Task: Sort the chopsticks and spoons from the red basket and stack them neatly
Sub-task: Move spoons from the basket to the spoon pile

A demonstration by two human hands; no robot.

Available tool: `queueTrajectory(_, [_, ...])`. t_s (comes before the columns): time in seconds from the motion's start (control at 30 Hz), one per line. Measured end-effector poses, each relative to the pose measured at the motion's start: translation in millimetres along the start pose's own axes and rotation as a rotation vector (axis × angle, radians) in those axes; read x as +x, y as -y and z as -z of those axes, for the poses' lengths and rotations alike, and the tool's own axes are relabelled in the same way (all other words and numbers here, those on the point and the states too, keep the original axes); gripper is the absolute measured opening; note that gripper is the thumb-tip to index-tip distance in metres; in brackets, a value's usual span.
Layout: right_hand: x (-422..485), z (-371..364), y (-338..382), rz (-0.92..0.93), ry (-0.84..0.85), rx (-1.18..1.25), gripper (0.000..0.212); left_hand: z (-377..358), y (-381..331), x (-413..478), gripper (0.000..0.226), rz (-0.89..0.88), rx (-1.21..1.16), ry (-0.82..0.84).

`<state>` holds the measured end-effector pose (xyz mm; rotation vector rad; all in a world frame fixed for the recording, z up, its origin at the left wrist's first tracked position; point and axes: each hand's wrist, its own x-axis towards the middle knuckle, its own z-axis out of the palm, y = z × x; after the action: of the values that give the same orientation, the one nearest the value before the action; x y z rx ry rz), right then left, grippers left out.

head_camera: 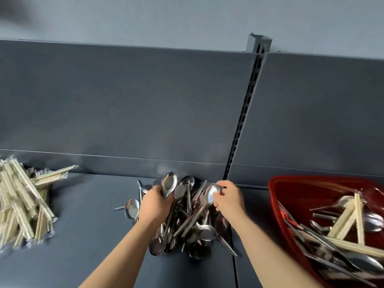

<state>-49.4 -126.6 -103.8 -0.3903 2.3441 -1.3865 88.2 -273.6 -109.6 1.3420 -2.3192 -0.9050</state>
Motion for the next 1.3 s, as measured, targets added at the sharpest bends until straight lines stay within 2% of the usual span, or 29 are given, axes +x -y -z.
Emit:
queueTrajectory(0.1, [-5, 3, -5, 0.022, 0.030, -0.086, 0.032, 1, 1, -1, 0.031, -0.052, -0.009, -0.006])
queueTrajectory(0.23, [-12, 8, -8, 0.036, 0.033, -0.130, 0.032, 5, -2, -7, 0.025, -0.089, 0.001, -0.003])
queueTrajectory(0.33, [-17, 16, -4, 0.092, -0.011, -0.209, 0.034, 8, -10, -13, 0.038, -0.151, 0.025, -0.057])
queueTrajectory(0.47, [-24, 41, 4, 0.146, -0.090, -0.202, 0.032, 11, -31, -24, 0.034, -0.265, -0.092, -0.043])
queueTrajectory(0.7, [-34, 141, -14, 0.195, -0.303, -0.006, 0.025, -20, -108, -58, 0.025, -0.386, -0.270, 0.071])
queueTrajectory(0.83, [-33, 217, -48, 0.096, -0.404, 0.069, 0.026, -56, -160, -81, 0.020, -0.494, -0.301, 0.157])
queueTrajectory(0.93, [-28, 272, -83, 0.017, -0.462, -0.004, 0.024, -90, -196, -98, 0.018, -0.551, -0.273, 0.263])
queueTrajectory(1.13, [-9, 346, -136, -0.189, -0.332, -0.179, 0.029, -164, -254, -121, 0.030, -0.623, -0.048, 0.465])
queueTrajectory(1.3, [3, 372, -158, -0.264, -0.103, -0.265, 0.010, -210, -274, -135, 0.045, -0.691, 0.333, 0.728])
